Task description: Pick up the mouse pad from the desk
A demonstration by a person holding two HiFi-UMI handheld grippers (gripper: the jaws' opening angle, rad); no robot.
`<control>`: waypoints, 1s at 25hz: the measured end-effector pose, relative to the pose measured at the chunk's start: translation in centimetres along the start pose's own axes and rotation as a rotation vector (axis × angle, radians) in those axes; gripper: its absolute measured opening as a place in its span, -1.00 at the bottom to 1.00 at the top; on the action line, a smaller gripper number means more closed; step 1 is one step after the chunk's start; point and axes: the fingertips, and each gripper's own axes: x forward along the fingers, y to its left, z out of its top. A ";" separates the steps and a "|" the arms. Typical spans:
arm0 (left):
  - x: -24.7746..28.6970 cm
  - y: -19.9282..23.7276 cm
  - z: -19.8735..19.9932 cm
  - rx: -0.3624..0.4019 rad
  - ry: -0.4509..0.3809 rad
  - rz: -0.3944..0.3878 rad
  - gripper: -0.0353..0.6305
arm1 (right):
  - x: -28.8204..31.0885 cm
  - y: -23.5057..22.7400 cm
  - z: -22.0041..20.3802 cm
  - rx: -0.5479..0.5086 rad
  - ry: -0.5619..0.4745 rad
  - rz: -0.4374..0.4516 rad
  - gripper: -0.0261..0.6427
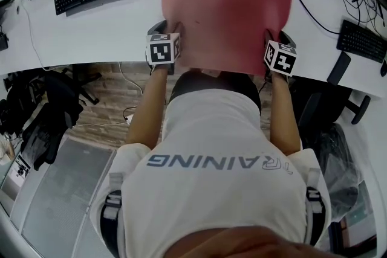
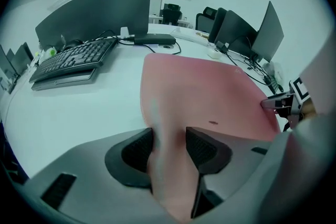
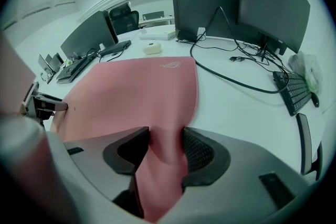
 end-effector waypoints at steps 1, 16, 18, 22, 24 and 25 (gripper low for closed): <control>-0.1 -0.1 -0.1 -0.001 -0.005 -0.001 -0.24 | -0.1 0.2 0.0 -0.009 -0.001 0.002 -0.27; -5.5 -2.7 1.9 0.019 -0.164 -0.152 -0.59 | -5.9 4.0 2.5 -0.020 -0.171 0.108 -0.73; -6.4 -3.0 2.3 0.030 -0.189 -0.166 -0.60 | -7.1 4.6 2.9 -0.019 -0.200 0.108 -0.73; -9.1 -3.2 3.9 0.049 -0.272 -0.187 -0.61 | -9.9 5.1 4.3 -0.016 -0.278 0.089 -0.73; -10.8 -3.2 5.2 0.058 -0.324 -0.200 -0.61 | -11.5 5.2 5.5 -0.014 -0.326 0.078 -0.73; -11.8 -3.3 5.9 0.062 -0.352 -0.207 -0.61 | -12.4 5.3 6.2 -0.016 -0.351 0.074 -0.73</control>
